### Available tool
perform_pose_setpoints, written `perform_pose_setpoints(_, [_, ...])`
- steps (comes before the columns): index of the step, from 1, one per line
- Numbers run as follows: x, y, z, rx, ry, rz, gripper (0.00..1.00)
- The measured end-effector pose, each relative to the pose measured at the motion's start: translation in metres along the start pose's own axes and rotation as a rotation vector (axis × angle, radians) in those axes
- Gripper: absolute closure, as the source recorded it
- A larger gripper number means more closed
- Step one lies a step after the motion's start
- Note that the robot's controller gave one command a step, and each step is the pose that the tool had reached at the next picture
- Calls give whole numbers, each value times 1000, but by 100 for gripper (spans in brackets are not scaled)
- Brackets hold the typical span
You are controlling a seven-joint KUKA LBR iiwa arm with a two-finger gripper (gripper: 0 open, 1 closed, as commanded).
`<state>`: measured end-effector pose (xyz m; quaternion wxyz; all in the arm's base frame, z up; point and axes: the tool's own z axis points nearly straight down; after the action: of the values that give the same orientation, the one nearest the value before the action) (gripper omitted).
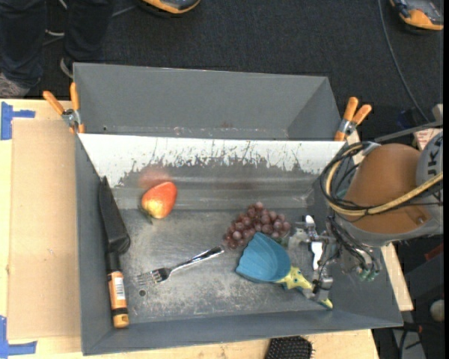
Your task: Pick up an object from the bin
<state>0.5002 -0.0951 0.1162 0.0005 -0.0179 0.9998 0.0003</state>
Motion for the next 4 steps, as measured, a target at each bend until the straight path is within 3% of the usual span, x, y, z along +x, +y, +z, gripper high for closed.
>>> perform_pose_setpoints(1, [7, 27, -5, 2, -6, 177, 0])
perform_pose_setpoints(2, [28, 81, 16, -4, 11, 21, 0])
perform_pose_setpoints(3, [21, 80, 43, 1, -4, 285, 0])
perform_pose_setpoints(4, [8, 40, 46, -2, 8, 103, 100])
